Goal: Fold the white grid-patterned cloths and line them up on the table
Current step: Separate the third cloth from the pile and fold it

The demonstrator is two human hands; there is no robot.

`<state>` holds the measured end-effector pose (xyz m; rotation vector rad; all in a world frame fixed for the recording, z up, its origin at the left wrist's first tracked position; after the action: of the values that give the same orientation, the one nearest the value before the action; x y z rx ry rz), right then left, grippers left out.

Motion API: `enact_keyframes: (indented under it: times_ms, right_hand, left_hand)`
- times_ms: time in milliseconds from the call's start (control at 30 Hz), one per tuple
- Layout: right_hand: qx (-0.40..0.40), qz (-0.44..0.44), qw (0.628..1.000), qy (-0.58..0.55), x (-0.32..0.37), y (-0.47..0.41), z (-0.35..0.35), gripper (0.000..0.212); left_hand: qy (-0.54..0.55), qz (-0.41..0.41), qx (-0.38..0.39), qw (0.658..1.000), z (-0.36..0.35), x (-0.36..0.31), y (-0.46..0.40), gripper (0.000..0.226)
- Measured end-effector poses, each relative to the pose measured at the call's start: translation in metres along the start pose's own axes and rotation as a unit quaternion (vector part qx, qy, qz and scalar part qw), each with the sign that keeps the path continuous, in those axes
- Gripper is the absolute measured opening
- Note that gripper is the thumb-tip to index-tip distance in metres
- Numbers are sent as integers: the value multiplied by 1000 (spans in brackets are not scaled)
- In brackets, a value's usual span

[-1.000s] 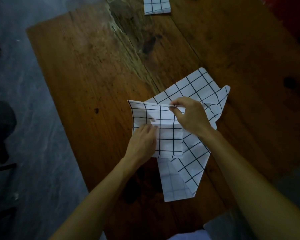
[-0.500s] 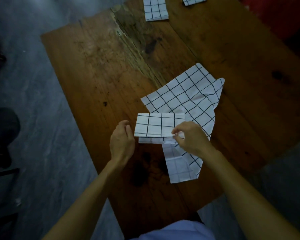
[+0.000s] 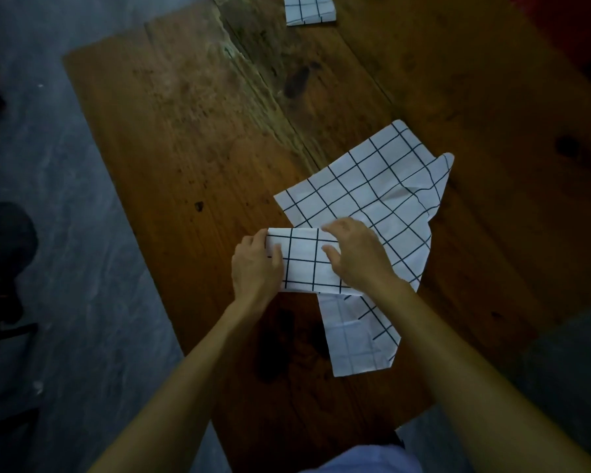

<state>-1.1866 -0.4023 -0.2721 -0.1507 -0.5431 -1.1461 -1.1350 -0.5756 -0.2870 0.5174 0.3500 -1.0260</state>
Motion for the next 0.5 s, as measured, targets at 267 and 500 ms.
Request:
enact_keyframes:
  times_ms: [267, 500]
  right_hand:
    - [-12, 23, 999, 17, -10, -9, -18, 29]
    - [-60, 20, 998, 30, -5, -16, -26, 28]
  left_hand:
    - [-43, 4, -44, 998, -14, -3, -1, 22]
    - [-44, 22, -40, 998, -15, -6, -8, 43]
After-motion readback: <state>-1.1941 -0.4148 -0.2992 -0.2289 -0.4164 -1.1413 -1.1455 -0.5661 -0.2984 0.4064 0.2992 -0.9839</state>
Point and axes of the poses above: each hand's wrist, its own y-axis away from the middle knuckle, its own z-axis out of the back of the hand, x = y × z, the point moved 2 cm from there along -y, towards the middle knuckle, and after that the axes turned 1 degree about z, right-handed, at the moved point
